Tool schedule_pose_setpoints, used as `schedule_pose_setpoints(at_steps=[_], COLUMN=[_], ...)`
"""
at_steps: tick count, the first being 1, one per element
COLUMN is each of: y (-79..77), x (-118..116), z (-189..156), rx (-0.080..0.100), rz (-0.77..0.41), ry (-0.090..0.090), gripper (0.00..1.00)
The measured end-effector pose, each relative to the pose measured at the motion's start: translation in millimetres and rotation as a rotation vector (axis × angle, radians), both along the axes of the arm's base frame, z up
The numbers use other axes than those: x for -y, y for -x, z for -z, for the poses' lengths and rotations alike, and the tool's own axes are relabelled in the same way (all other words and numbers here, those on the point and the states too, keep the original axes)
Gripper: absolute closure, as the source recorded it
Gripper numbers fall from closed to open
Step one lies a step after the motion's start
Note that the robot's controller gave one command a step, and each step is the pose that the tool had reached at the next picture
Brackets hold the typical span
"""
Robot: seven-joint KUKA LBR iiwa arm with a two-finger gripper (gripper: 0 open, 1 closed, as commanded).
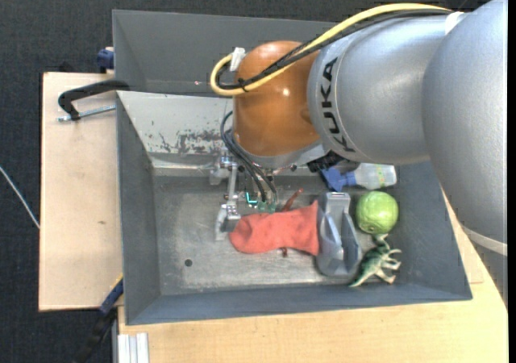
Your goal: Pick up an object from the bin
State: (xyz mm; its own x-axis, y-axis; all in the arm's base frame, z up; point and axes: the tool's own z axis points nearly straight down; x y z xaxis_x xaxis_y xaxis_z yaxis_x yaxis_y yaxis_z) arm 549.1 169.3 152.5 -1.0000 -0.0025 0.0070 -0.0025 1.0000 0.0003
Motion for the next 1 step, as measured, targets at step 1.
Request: schedule_pose_setpoints(at_steps=[1], y=[-2.1], x=[0.6], z=[-4.5], rx=[0.008], rz=[0.002], ry=[-0.002], gripper=[0.00])
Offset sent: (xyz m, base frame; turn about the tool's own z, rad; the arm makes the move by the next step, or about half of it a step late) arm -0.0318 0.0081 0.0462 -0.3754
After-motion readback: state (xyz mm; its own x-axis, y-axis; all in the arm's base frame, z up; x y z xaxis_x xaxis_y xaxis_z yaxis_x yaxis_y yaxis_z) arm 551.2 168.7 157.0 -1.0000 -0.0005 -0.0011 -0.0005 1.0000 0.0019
